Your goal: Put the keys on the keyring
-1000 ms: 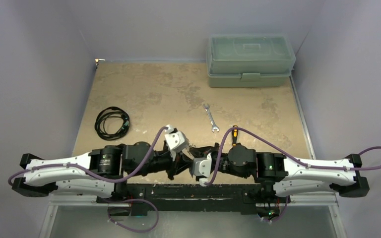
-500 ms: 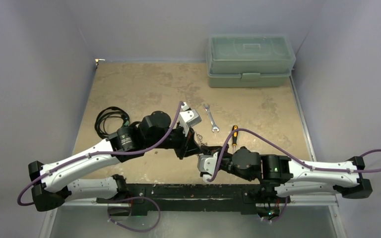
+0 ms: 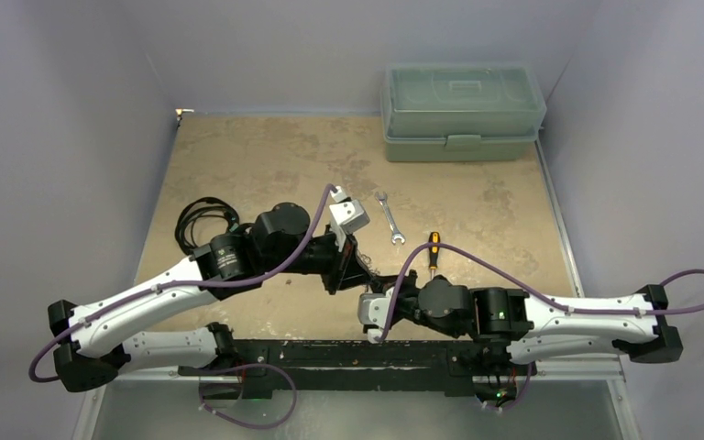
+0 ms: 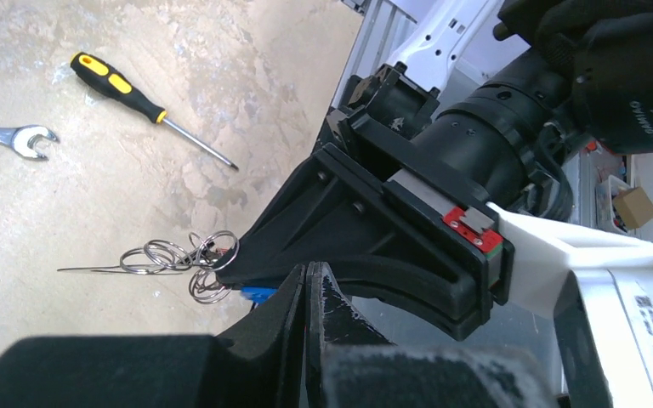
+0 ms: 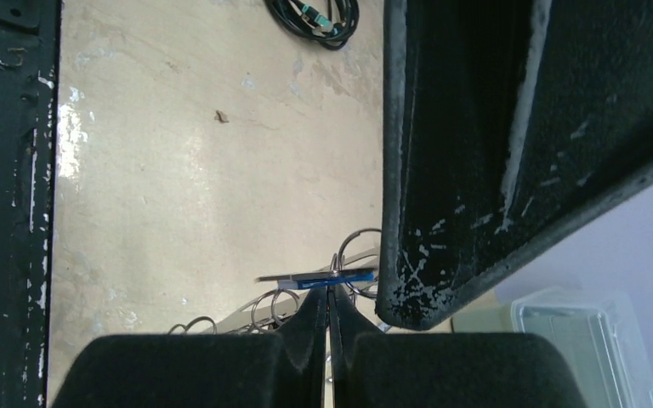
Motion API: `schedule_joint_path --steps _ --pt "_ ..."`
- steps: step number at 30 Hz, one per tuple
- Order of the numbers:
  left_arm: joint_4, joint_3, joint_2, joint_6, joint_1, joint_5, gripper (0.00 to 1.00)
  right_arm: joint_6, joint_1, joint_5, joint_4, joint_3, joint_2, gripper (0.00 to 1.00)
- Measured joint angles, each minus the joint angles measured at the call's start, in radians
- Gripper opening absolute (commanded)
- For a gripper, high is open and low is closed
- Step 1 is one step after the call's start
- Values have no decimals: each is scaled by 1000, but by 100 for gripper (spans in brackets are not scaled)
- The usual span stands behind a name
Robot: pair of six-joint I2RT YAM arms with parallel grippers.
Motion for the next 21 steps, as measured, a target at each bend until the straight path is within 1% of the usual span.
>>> schedule_joint_path --steps 12,21 --pt "-58 0 13 4 15 -31 0 -15 37 51 0 0 6 0" --pt "-60 0 35 4 23 -34 0 -23 60 89 1 0 6 0"
